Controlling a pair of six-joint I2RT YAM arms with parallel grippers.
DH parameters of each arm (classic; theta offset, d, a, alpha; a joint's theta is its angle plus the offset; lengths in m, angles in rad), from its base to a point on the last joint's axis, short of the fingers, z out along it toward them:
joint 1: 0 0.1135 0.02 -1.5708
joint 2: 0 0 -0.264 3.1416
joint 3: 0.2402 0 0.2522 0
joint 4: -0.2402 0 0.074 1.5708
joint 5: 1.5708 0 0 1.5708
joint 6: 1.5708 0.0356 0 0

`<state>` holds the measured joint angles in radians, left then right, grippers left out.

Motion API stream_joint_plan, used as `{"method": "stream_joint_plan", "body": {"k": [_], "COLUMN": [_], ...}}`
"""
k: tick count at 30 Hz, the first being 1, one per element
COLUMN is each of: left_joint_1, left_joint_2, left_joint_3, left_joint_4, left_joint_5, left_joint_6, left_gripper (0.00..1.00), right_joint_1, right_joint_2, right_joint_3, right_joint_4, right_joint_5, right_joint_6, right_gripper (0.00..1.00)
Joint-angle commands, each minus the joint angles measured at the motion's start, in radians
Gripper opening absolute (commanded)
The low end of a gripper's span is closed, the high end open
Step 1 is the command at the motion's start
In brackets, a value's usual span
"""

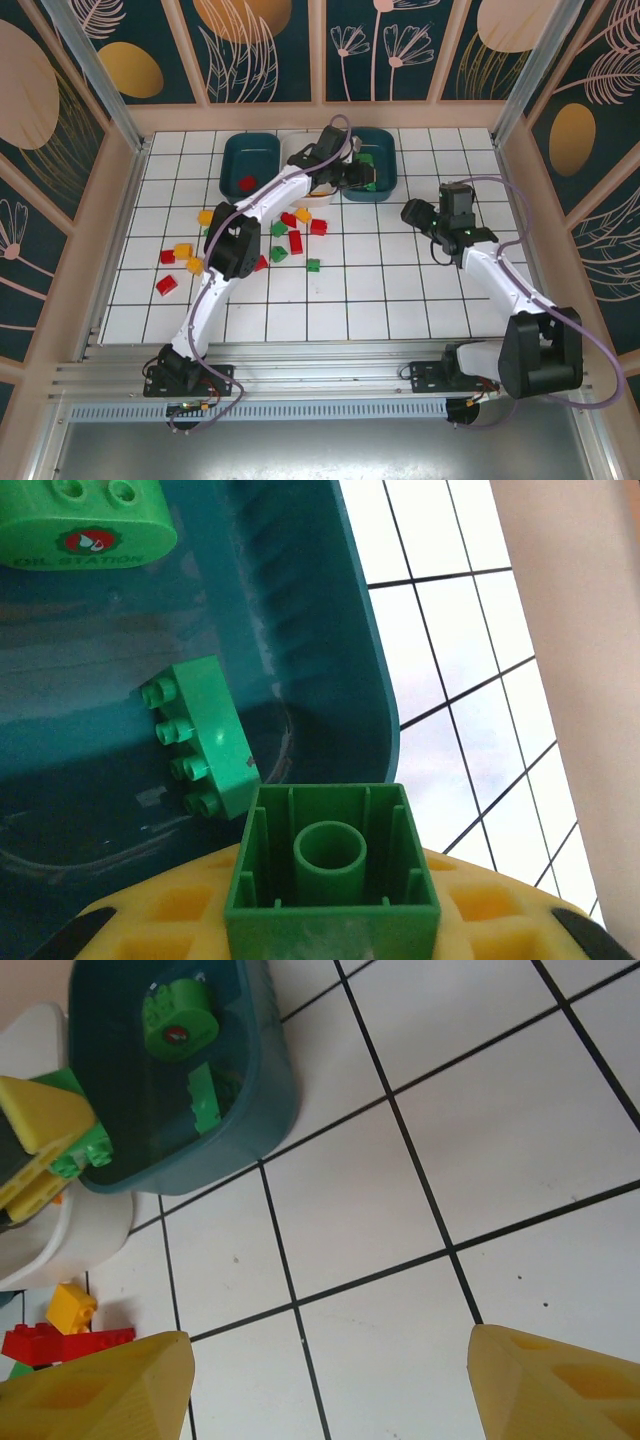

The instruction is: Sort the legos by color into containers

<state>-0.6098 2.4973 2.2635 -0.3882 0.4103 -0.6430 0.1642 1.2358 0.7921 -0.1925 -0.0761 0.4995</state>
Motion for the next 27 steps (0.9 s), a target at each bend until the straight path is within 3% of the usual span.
{"method": "stream_joint_plan", "body": {"k": [1, 2, 3, 6, 9, 14, 20, 27], "left_joint_1": [-0.004, -0.004, -0.004, -0.004, -0.004, -0.003, 0.015, 0.071], "left_joint_2": [-0.074, -0.073, -0.066, -0.064, -0.097, -0.281, -0.824, -1.36], "left_joint_3": [-0.042, -0.05, -0.051, -0.051, -0.017, -0.144, -0.883, -1.571], "left_joint_4": [0.097, 0.106, 0.107, 0.134, 0.142, 0.21, 0.47, 0.394], "left_joint_5": [-0.015, -0.025, -0.037, -0.041, -0.059, -0.115, -0.355, -0.625], "left_joint_6": [0.008, 0.006, 0.002, 0.013, 0.06, 0.104, 0.025, -0.238], "left_gripper": [0.3, 0.37, 0.54, 0.76, 0.88, 0.91, 0.96, 0.99], "right_joint_1": [0.001, 0.003, 0.006, 0.026, 0.072, 0.236, 0.515, 0.797], "right_joint_2": [-0.04, -0.046, -0.059, -0.1, -0.129, -0.17, -0.078, 0.257], "right_joint_3": [0.002, -0.004, -0.011, -0.028, -0.024, -0.032, -0.078, 0.023], "right_joint_4": [0.047, 0.048, 0.045, 0.039, 0.017, 0.022, 0.148, 0.181], "right_joint_5": [0.015, 0.01, 0.006, 0.002, 0.034, 0.156, 0.266, 0.42], "right_joint_6": [-0.023, -0.02, -0.015, -0.012, -0.024, -0.022, -0.013, 0.07], "right_gripper": [0.73, 0.74, 0.74, 0.75, 0.76, 0.77, 0.76, 0.81]}}
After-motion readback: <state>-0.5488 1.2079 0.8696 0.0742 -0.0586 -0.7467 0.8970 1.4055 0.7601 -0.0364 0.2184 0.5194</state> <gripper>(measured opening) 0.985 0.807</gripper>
